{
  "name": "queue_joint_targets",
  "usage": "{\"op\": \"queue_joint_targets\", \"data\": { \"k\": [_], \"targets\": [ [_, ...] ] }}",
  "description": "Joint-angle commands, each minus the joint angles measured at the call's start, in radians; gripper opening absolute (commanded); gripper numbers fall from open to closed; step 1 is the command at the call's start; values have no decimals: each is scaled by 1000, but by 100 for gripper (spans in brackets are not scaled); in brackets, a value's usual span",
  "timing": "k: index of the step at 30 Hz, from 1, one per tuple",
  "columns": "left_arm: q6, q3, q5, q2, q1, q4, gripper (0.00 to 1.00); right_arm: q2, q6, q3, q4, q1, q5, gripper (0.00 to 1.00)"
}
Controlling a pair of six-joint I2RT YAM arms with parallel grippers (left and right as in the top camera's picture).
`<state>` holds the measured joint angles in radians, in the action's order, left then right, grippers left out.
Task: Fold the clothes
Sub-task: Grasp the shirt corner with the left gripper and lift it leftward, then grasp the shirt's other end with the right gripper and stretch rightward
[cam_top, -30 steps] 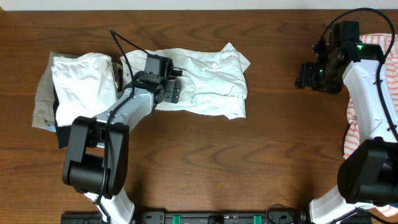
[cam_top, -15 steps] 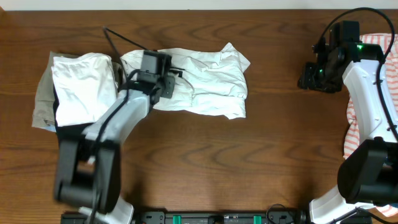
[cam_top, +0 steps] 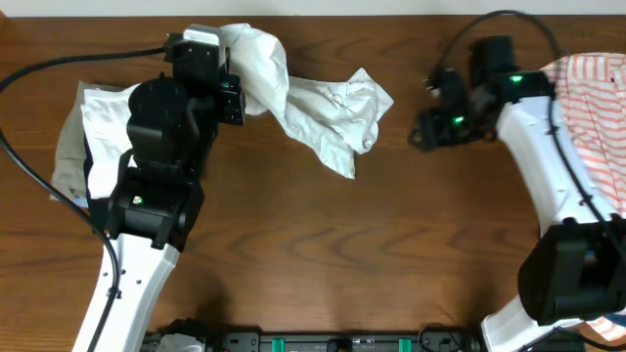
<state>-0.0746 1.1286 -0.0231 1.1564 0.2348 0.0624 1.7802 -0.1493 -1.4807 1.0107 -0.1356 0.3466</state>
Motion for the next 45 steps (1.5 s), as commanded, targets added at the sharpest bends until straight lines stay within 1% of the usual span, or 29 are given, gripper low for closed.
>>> {"op": "queue_joint_targets", "data": {
  "k": [1, 3, 5, 9, 14, 19, 22, 25, 28, 30, 31, 32, 34, 35, 36, 39, 41, 45],
  "targets": [
    [-3, 6, -2, 4, -3, -17, 6, -27, -106, 71, -60, -109, 35, 68],
    [-4, 6, 10, 4, -3, -33, 6, -27, -143, 116, -119, -163, 31, 70],
    [-31, 6, 16, 4, -3, -61, 6, -27, -167, 168, -191, -212, 2, 72],
    [-63, 9, 16, 3, -3, -111, 6, -27, -167, 254, -327, -282, -45, 72],
    [-87, 9, 16, 3, -3, -134, 6, -27, -166, 325, -465, -323, -43, 72],
    [-86, 9, 16, 3, -3, -143, 6, -27, -166, 389, -611, -363, -44, 74],
    [-86, 10, 16, 3, -3, -147, 6, -27, -145, 421, -679, -383, -85, 72],
    [-86, 10, 16, 2, -3, -148, 6, -27, -132, 444, -712, -396, -114, 70],
    [-86, 9, 16, 2, -3, -149, 6, -27, -132, 455, -712, -399, -114, 65],
    [-86, 10, 16, 2, -3, -152, 6, -27, -131, 459, -713, -399, -114, 55],
    [-86, 10, 16, 1, -3, -154, 6, -27, -131, 460, -715, -399, -114, 47],
    [-86, 10, 16, 1, -3, -154, 6, -27, -130, 460, -718, -399, -114, 42],
    [-86, 9, 16, -2, -3, -154, 6, -27, -110, 461, -732, -399, -115, 32],
    [-86, 10, 16, -3, -3, -155, 6, -27, -103, 461, -739, -399, -114, 29],
    [-86, 10, 16, -5, -3, -154, 6, -25, -96, 461, -747, -399, -115, 29],
    [-86, 10, 16, -12, -3, -154, 6, -11, -89, 461, -766, -400, -114, 33],
    [-86, 10, 16, -17, -3, -154, 6, 4, -75, 461, -773, -402, -114, 34],
    [-86, 9, 16, -23, -3, -153, 6, 36, -50, 461, -790, -402, -114, 29]
  ]
}}
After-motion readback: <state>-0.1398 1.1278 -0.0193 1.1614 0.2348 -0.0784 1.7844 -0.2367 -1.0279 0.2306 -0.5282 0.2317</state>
